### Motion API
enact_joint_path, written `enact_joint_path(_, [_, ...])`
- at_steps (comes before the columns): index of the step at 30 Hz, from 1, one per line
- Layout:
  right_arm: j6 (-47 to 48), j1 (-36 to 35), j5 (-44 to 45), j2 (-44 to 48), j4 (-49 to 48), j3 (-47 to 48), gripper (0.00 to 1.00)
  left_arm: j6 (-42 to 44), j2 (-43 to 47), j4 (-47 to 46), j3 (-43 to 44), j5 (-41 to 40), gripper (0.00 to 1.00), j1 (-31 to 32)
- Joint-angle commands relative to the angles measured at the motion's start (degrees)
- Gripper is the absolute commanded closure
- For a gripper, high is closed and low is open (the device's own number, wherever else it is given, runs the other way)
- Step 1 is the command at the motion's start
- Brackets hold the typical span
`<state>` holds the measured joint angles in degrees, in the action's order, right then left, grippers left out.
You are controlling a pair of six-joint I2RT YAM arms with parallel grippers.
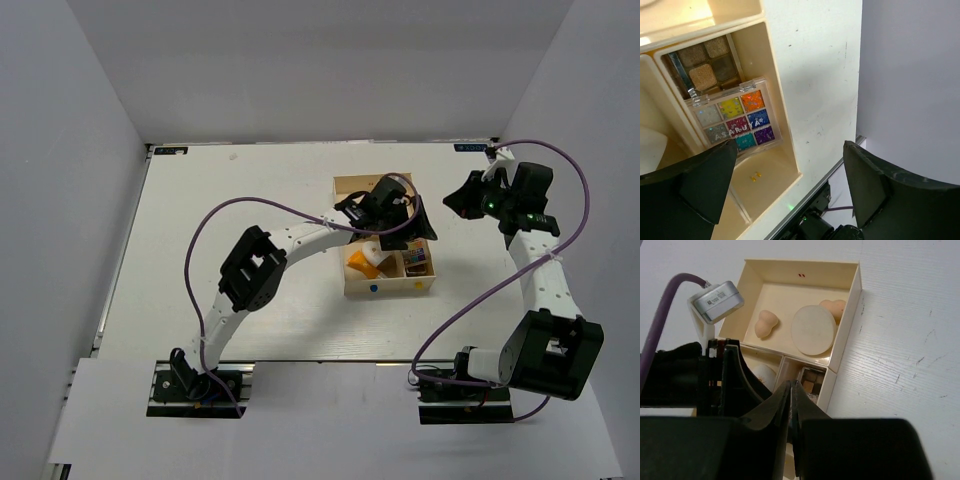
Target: Organize the makeup
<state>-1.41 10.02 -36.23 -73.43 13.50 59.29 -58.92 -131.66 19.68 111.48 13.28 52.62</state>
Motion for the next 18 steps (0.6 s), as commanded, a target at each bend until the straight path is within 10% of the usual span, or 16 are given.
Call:
enact_joint_path(1, [0.62, 0.26, -1.83, 2.67, -1.19, 0.39, 0.88, 3.88, 9.3, -2.36, -1.08, -2.9, 0.04, 0.11])
enact_joint_path(6, [3.16, 0.26, -2.09, 3.55, -0.49, 0.65, 0.56, 9.95, 20.36, -4.65, -13.8, -8.42, 0.02, -1.91])
enact_joint_path(10, [4.66, 0.26, -0.86, 3.12, 1.26, 1.53, 0.11, 12.5, 33.0, -5.53, -29.43, -12.47, 0.02, -4.27])
enact_joint_path(18, [2.73, 0.35, 5.19, 1.71, 3.38, 3.03, 0.11, 19.26, 53.07, -3.69, -45.91, -22.06, 0.02, -7.26])
